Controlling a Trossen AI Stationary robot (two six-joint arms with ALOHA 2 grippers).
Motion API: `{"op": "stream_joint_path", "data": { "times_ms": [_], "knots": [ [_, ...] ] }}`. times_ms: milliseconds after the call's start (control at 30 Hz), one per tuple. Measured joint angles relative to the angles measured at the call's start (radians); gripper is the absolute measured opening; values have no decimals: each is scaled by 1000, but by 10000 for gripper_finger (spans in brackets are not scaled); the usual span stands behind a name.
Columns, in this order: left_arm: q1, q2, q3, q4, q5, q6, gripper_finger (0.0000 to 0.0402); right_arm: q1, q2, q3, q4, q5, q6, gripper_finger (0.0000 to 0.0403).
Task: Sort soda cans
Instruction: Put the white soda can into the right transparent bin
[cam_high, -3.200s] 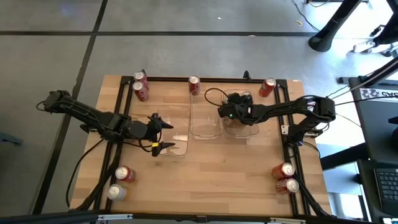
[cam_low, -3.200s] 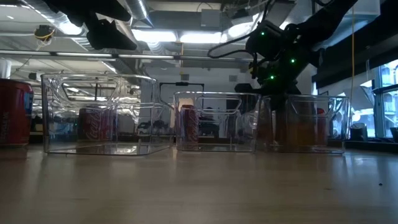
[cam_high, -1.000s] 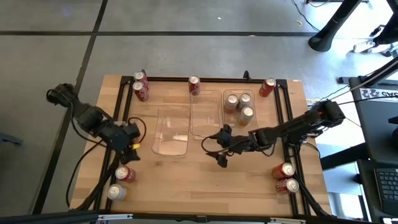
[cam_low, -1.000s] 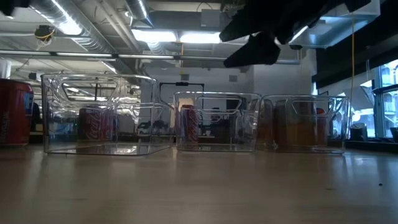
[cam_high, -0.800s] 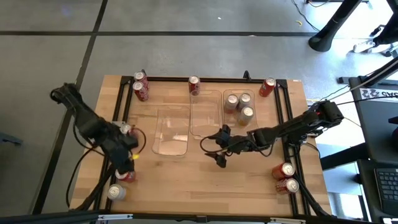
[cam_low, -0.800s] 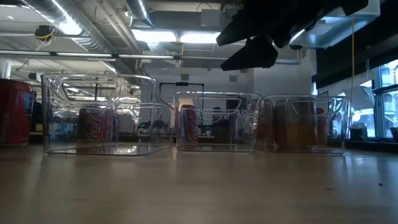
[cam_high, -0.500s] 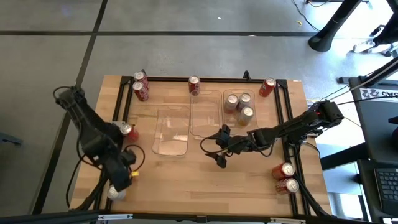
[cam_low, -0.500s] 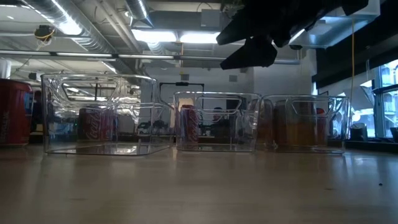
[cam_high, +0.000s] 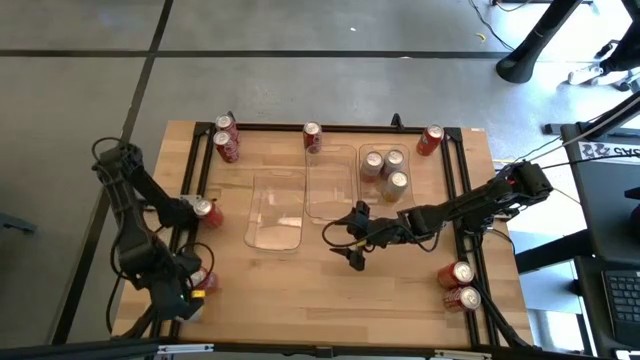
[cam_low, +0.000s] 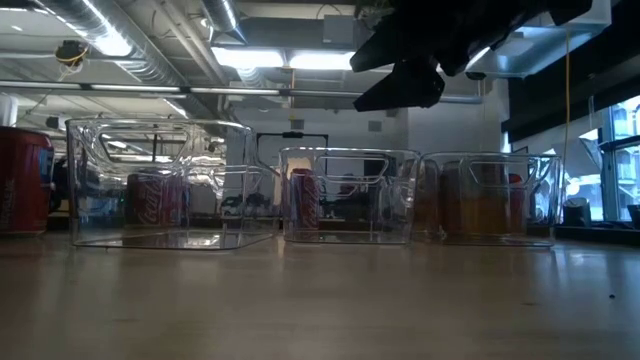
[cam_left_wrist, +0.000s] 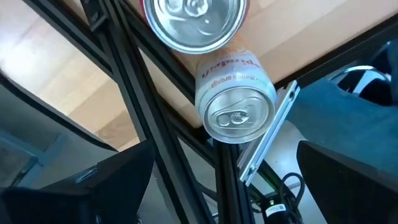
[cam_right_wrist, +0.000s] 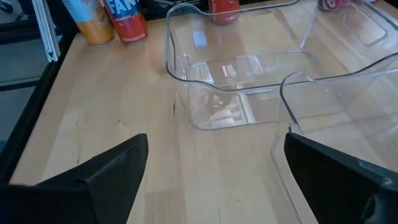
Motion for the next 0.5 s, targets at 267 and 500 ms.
{"op": "stream_joint_path", "data": {
  "times_ms": [267,500],
  "knots": [
    [-25,70,0,31,-6,3,382,0,0,0,1,0,-1,376],
    [-35,142,-1,54,-51,103,382,0,0,0,6,0,-4,376]
  ]
}}
